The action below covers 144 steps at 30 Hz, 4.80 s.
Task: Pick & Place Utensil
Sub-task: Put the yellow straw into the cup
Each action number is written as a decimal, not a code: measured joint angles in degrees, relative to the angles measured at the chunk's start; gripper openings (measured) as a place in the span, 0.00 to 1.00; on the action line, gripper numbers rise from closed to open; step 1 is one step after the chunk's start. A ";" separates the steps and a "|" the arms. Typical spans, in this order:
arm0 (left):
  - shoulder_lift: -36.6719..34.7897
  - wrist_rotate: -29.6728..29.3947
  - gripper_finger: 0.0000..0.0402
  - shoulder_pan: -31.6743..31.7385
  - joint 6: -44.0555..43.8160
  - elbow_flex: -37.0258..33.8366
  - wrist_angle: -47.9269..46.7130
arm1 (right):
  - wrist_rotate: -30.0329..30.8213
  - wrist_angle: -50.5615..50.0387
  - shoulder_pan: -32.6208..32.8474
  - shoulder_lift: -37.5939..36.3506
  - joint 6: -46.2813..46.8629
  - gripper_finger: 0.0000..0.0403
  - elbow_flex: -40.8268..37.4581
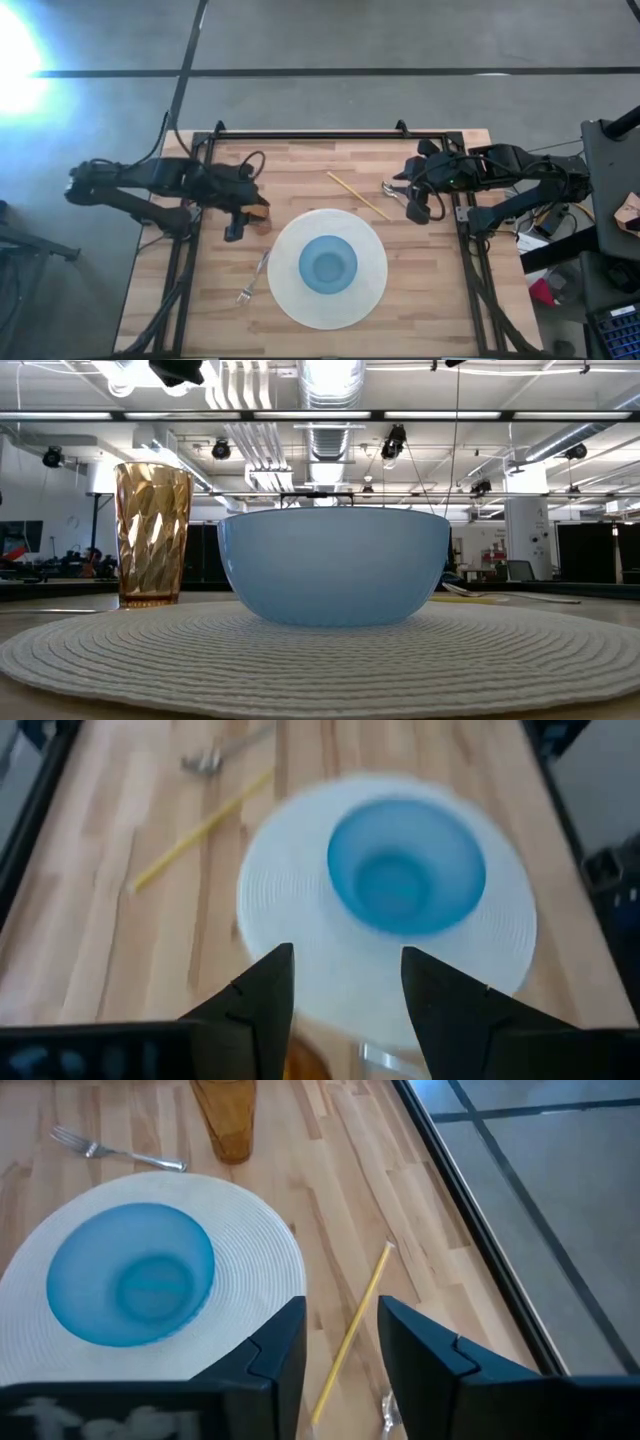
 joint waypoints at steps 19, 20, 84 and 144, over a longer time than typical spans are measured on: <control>-3.12 0.73 0.44 -6.47 -5.35 -19.59 27.18 | -3.00 -1.25 0.00 0.00 5.04 0.39 -10.56; -3.12 0.73 0.44 -7.20 -5.96 -19.59 27.23 | -3.57 -1.13 0.00 0.00 5.53 0.39 -11.49; -2.55 1.73 0.44 -14.89 -6.51 -19.28 27.18 | -15.95 12.18 -14.51 28.58 10.47 0.50 -25.35; -2.55 1.72 0.44 -14.89 -6.74 -19.37 27.16 | -19.32 15.46 -16.76 36.63 7.56 0.02 -26.38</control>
